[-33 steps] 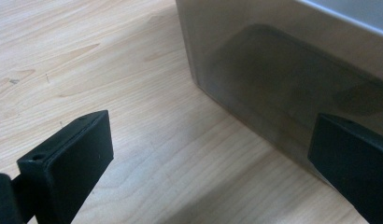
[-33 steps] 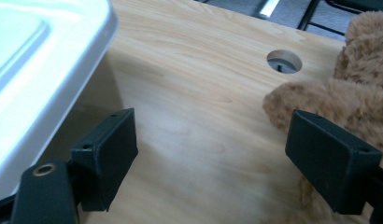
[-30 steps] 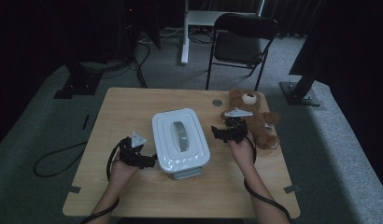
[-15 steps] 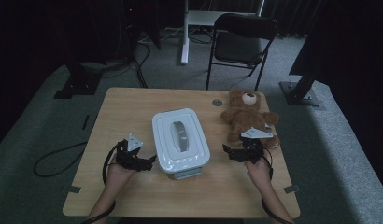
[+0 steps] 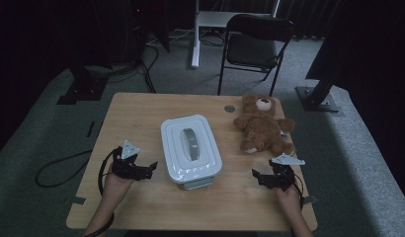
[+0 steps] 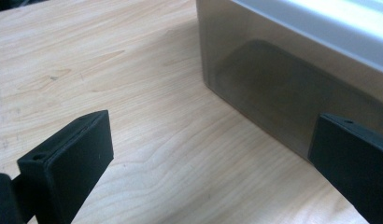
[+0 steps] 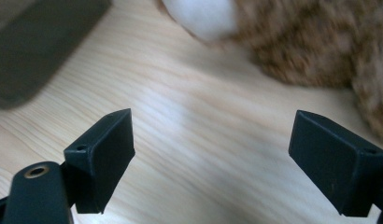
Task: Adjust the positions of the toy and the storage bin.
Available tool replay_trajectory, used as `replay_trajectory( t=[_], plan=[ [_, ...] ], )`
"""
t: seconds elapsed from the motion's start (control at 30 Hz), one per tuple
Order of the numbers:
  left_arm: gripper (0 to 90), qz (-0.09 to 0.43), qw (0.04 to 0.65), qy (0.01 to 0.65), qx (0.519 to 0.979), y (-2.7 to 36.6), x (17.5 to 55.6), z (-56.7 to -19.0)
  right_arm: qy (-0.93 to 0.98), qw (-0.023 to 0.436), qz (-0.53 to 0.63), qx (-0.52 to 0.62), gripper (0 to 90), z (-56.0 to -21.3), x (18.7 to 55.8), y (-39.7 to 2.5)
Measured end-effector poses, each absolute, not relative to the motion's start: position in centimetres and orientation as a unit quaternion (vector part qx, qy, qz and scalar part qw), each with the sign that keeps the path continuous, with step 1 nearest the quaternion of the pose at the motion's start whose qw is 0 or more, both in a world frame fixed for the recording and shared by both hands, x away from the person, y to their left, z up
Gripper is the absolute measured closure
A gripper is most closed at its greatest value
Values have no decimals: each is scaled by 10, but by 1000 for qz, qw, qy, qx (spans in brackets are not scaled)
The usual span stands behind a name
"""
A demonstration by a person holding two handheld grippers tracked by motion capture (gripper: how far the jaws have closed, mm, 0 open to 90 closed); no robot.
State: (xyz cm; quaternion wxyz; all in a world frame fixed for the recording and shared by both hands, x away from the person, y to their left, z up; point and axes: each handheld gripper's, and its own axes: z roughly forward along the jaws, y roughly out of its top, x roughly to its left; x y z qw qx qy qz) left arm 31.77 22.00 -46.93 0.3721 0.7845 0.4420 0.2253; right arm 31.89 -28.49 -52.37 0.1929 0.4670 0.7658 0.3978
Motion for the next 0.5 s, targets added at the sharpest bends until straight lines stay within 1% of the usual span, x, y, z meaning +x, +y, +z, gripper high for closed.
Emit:
replay_trajectory(
  t=[0.07, 0.2, 0.5],
  plan=[
    [9, 223, 375, 445, 782, 220, 317, -465, 762, 200, 393, 474, 135, -531, 317, -291],
    [10, 224, 378, 441, 783, 217, 313, -455, 766, 195, 385, 477, 134, -542, 314, -298],
    [9, 239, 388, 422, 783, 203, 306, -425, 765, 191, 368, 493, 132, -554, 307, -310]
  ],
)
